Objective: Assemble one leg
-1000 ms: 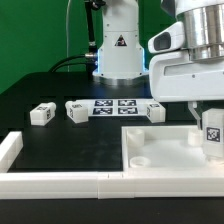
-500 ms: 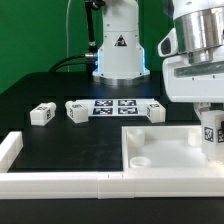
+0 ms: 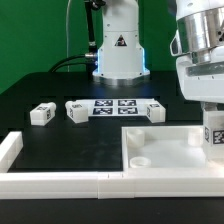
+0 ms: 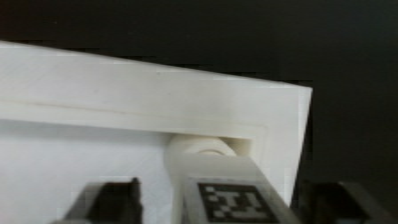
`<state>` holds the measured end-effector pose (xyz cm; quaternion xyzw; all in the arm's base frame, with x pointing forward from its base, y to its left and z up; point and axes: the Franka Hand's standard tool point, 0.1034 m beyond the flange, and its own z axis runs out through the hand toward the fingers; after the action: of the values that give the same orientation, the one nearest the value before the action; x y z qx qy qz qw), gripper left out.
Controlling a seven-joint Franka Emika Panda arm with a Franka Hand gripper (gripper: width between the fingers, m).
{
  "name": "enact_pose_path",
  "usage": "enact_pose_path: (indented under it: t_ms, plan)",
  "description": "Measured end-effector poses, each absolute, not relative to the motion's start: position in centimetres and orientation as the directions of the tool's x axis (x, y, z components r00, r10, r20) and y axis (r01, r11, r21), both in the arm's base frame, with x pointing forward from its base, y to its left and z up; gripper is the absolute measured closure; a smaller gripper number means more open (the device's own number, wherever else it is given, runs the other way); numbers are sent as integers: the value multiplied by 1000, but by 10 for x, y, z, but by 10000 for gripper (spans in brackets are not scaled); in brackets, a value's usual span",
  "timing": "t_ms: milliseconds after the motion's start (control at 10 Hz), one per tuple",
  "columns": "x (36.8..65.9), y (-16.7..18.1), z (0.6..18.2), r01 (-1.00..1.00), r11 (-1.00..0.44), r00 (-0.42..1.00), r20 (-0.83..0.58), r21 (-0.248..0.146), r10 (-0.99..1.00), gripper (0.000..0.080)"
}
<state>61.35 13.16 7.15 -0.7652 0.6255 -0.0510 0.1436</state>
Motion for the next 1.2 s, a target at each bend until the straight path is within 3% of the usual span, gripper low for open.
enact_pose_path:
  t_ms: [100,200,500,800,900,1200]
  plan:
    - [614,132,72,-925,-245,278,-80,-290,-957,265]
    - [614,131,72,-858,-418,444,-22,-298,-896,170]
    - [613,133,69,-588,-765,769,112,-265,-630,152]
    - [616,132,65,-203,-966,947,218,-161,-236,151]
    - [618,133,65,10,-996,968,250,-89,-13,151]
    - [620,133,66,213,-977,944,263,-22,200,151]
